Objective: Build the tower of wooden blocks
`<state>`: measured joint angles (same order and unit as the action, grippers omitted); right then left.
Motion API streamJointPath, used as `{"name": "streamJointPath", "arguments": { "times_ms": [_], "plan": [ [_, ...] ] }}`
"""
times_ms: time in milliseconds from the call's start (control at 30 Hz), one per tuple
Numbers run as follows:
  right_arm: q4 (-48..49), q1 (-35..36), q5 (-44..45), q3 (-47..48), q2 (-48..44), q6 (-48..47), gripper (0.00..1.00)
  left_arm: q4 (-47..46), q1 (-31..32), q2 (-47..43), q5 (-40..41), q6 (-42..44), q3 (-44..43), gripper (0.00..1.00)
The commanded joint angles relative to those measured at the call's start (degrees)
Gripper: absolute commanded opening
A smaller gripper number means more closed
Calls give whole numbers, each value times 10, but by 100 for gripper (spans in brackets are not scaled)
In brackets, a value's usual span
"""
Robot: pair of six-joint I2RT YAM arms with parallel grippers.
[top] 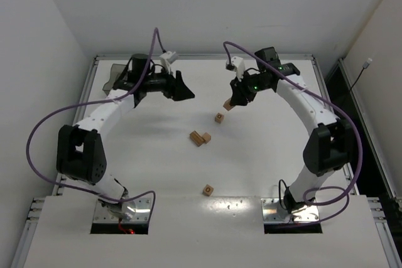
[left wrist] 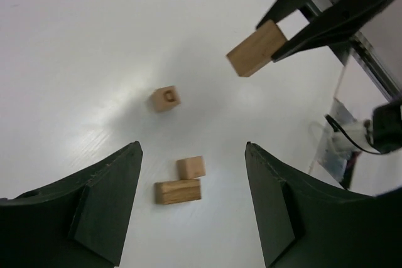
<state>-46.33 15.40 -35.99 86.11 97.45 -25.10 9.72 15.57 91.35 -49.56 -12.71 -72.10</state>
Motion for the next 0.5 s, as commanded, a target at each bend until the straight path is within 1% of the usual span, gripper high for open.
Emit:
{"name": "streamJointPath", "arguments": {
  "times_ms": [0, 67, 100, 167, 200, 333, 467],
  "plan": [
    [89, 22, 102, -1, 26, 54, 0, -2, -49, -35, 64, -22, 18, 63],
    [113, 38, 144, -1, 41, 54, 0, -2, -81, -41, 72, -22, 30, 63],
    [121, 49, 173, -1, 49, 60, 0, -2, -89, -49, 89, -28, 30, 63],
    [147, 60, 200, -1, 68, 66, 0, -2, -107, -56, 104, -28, 43, 63],
    [154, 69, 229, -1, 73, 66, 0, -2, -113, -57, 112, -28, 43, 63],
    [172, 82, 280, -1, 107, 71, 0, 5, -127, -69, 147, -28, 49, 63],
    [186, 93, 326, -1, 133, 71, 0, 10, -138, -57, 153, -56, 43, 63]
  ]
}}
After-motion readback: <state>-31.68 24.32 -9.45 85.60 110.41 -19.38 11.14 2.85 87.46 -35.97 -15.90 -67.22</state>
